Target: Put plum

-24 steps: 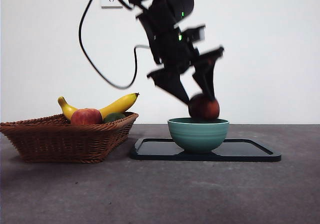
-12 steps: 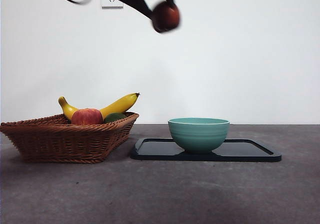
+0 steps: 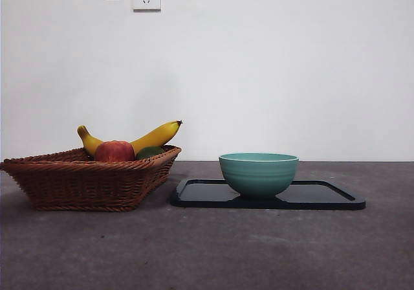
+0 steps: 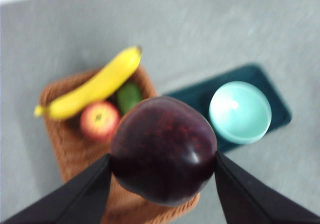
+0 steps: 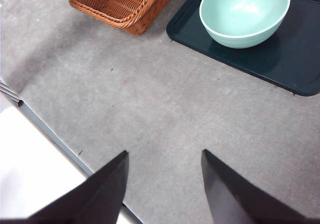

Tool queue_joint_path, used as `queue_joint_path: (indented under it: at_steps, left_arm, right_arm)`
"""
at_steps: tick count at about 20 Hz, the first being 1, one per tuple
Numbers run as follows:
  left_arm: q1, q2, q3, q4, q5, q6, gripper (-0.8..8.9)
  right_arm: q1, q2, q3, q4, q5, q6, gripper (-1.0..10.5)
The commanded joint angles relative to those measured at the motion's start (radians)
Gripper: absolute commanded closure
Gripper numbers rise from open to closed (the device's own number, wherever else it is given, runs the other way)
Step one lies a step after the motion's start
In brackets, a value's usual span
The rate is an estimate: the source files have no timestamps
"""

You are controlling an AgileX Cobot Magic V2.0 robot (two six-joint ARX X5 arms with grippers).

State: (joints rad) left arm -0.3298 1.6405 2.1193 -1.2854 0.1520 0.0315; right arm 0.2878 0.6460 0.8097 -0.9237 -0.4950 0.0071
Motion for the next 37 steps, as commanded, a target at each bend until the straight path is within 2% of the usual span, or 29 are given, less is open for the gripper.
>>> queue_joint_path:
  at_steps: [1,6,10,15,23,33,37]
  left_arm:
    - [0.0,0.013,0.01,0.004,-0.002,0.021,5.44]
    - [0.0,0.006,-0.163,0.062,-0.002,0.021,5.44]
    - [0.005,-0.03,-0.418,0.244,-0.002,0.016,5.44]
    - [0.03,-0.031,-0.655,0.481,-0.003,0.013,5.44]
    - [0.074,-0.03,-0.943,0.759,-0.006,0.031,5.44]
    - [0.074,-0.027,-1.014,0.808,-0.006,0.036,5.32]
    - [0.074,-0.009,-1.014,0.801,-0.006,0.035,4.18]
  right_arm:
    - [0.005,0.005,0.008,0.01,-0.002,-0.008,7.2]
    - [0.005,0.005,0.008,0.01,-0.002,-0.008,7.2]
    - [0.005,0.005,0.008,0.01,-0.002,-0.008,7.2]
    - [0.005,0.005,0.008,0.01,-0.002,-0.008,7.2]
    - [0.005,0.005,0.008,0.011,-0.002,-0.008,7.2]
    - [0.005,0.005,0.008,0.056,-0.002,-0.007,7.2]
    - [0.005,0.005,0.008,0.056,-0.002,-0.006,7.2]
